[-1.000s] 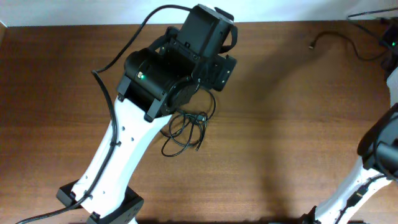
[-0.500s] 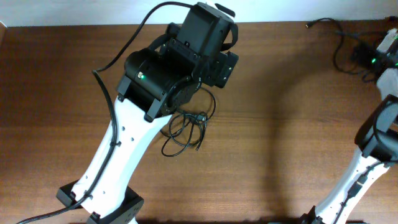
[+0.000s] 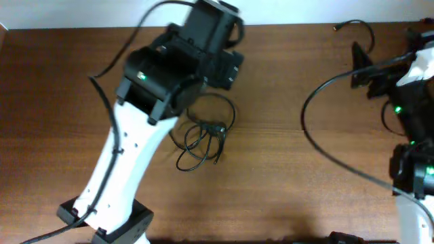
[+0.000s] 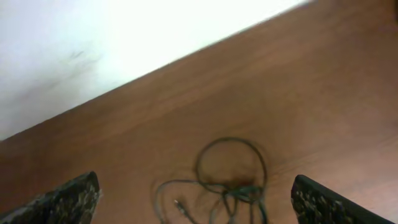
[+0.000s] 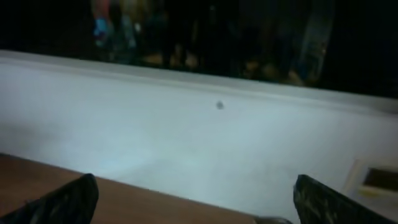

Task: Untangle cables

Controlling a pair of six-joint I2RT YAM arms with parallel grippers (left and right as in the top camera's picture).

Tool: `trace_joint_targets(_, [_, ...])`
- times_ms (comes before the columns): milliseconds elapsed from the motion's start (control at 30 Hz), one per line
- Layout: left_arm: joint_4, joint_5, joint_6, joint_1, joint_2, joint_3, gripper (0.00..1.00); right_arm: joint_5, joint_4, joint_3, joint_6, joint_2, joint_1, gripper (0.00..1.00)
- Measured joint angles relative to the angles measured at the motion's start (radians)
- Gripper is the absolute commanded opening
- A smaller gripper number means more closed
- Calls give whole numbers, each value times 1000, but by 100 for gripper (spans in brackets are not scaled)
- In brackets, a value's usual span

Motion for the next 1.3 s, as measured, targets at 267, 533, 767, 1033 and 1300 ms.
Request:
trace_joint_targets(267, [636, -19, 323, 172, -50, -26, 99, 42, 26, -8, 59, 15, 37, 99])
trace_joint_targets(533, [819, 0, 304, 330, -1100, -1187, 99, 49, 35, -12, 84, 92, 50, 99])
trace_joint_targets(767, [665, 295, 172, 333, -1017, -1485, 99, 49, 40, -12, 86, 101, 189, 99])
trace_joint_targets(1033, [713, 805, 360, 321, -523, -1574, 96, 53, 37, -12, 68, 103, 206, 99])
trace_joint_targets(1300, [686, 810, 420, 281, -451, -1605, 0, 53, 38, -12, 65, 137, 206, 99])
